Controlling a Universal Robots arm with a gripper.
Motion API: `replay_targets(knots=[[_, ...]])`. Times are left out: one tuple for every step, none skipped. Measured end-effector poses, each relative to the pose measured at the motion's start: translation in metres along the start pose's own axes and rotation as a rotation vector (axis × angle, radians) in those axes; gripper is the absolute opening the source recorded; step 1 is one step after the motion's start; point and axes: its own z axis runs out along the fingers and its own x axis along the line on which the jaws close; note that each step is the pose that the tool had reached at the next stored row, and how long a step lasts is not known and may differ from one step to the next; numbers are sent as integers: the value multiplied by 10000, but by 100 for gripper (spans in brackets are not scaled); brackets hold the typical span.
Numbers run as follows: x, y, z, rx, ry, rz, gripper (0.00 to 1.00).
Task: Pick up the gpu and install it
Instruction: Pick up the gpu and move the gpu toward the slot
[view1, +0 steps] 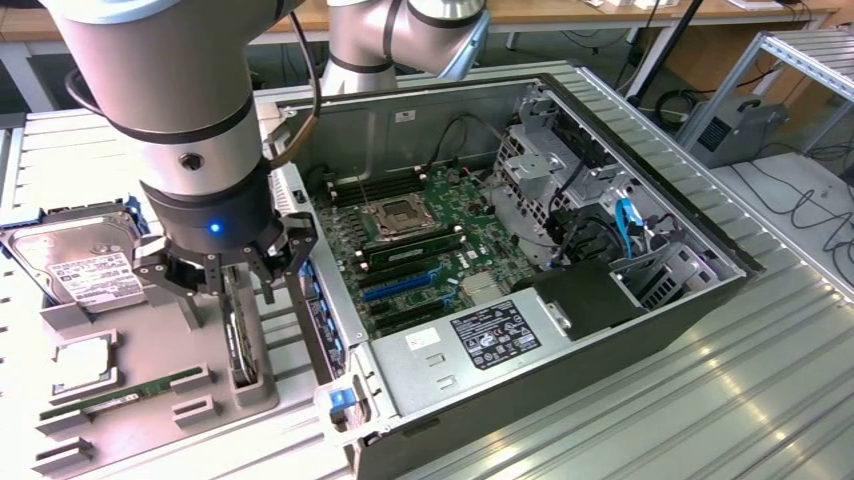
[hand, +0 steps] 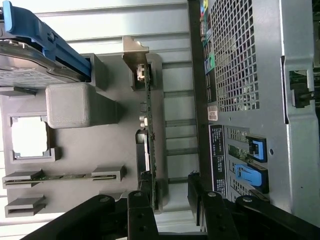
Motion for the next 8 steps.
replay_targets(knots=[[0,0,4,0,0,0,42],[0,0,6,0,0,0,42],[0,0,9,0,0,0,42],[0,-1,11,0,0,-1,42],[0,-1,14,0,0,0,42],[0,-1,16,0,0,0,42],[0,-1,19,0,0,-1,42],[0,-1,22,0,0,0,42]])
